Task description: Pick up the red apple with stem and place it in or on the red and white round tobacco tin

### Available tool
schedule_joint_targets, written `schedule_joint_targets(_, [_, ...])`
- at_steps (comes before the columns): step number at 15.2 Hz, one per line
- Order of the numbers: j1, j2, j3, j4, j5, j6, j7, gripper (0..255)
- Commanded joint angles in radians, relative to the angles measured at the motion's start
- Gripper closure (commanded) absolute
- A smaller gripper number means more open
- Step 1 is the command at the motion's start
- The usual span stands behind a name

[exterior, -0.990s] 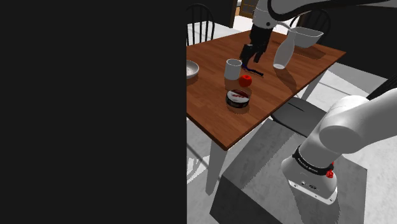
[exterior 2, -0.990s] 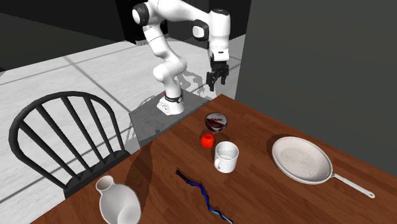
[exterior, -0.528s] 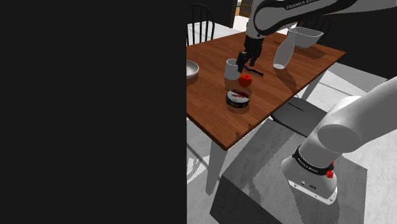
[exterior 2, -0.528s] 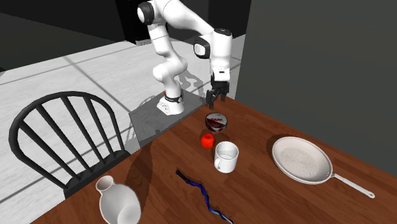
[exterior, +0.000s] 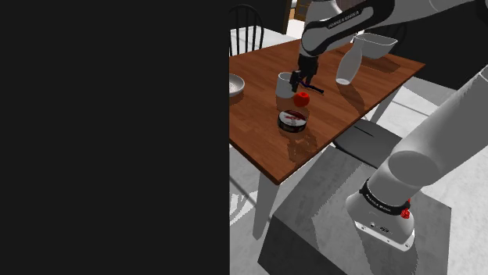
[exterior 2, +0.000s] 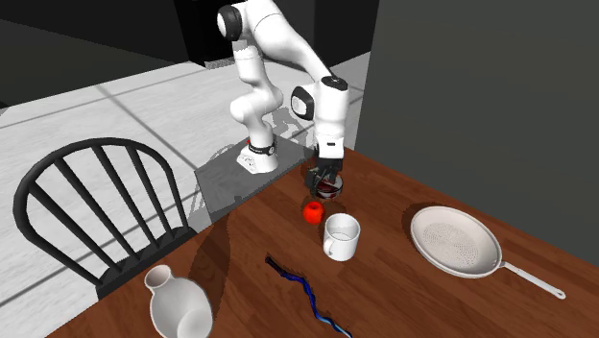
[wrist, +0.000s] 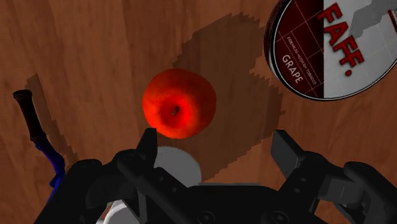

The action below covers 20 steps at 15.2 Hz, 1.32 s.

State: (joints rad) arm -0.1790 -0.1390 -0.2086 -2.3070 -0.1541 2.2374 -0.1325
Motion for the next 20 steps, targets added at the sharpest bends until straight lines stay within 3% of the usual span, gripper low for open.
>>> schedule_joint_targets(1, [-0.01,0.07,-0.015,0.038,0.0,0.033,-0.017,0])
schedule_joint_targets(11, [-0.028,0.198,-0.034,0.041,0.014,0.16,-0.043,0])
schedule_joint_targets(18, [-0.028,0.198,-0.034,0.041,0.014,0.159,-0.044,0])
schedule_joint_targets(19, [-0.028,0.198,-0.034,0.041,0.014,0.159,-0.044,255])
schedule_joint_targets(20, [-0.028,0.198,-0.034,0.041,0.014,0.159,-0.044,255])
